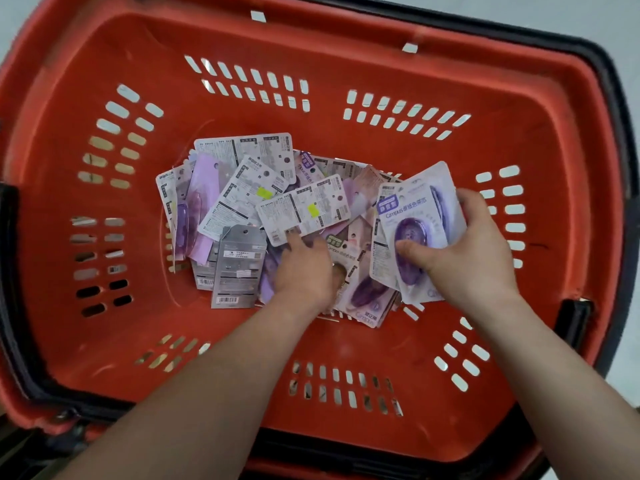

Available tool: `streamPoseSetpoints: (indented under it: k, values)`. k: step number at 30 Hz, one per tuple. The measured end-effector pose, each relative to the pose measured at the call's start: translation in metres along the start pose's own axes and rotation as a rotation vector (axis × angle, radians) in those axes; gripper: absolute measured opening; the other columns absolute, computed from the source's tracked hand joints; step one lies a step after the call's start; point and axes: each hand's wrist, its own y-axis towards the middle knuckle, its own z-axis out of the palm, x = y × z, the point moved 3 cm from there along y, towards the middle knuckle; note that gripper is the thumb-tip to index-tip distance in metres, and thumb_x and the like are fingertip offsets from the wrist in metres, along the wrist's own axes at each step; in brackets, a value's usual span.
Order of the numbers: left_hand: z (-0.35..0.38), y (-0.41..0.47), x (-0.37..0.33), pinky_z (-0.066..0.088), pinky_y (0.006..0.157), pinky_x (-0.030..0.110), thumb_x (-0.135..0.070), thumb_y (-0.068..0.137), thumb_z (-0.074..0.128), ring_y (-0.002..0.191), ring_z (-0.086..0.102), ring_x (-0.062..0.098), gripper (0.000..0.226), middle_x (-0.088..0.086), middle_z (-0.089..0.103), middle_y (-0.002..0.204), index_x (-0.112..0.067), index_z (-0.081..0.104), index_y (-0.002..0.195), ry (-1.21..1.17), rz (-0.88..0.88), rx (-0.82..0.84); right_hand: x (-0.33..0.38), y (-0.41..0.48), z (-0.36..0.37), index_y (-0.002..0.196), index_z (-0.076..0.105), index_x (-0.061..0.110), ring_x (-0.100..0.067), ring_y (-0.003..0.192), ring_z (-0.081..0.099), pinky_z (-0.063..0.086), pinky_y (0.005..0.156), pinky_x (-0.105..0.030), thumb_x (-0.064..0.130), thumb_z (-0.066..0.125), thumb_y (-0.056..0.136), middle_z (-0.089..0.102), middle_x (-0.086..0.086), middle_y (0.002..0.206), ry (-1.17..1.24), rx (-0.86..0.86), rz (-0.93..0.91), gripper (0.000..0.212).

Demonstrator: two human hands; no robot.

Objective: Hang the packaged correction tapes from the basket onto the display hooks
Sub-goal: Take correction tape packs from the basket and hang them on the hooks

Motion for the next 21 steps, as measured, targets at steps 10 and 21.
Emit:
streamPoseSetpoints:
  k: [10,21]
  values:
    - [0.03,0.016,-0.014,0.049,0.084,0.047,-0.024,0.084,0.071,0.122,0.044,0.035,0.051,0.016,0.042,0.131,-0.01,0.042,0.125,-0.076,-0.139,-0.261,0.0,-0.018,-0.001,0.133,0.038,0.038,-0.012,0.095,0.063,0.056,0.077,-0.038,0.033,0.085,0.072,0.056,0.023,0.102,-0.109,-0.05,-0.103,0.077]
    - [-0.039,-0.035,0.025,0.055,0.059,0.032,-0.007,0.084,0.072,0.081,0.068,0.023,0.02,0.006,0.074,0.099,-0.018,0.067,0.099,-1.351,-0.25,-0.125,0.01,-0.031,-0.017,0.12,0.043,0.047,-0.001,0.089,0.066,0.058,0.08,-0.034,0.023,0.086,0.071,0.066,0.029,0.095,0.158,0.049,-0.007,0.069]
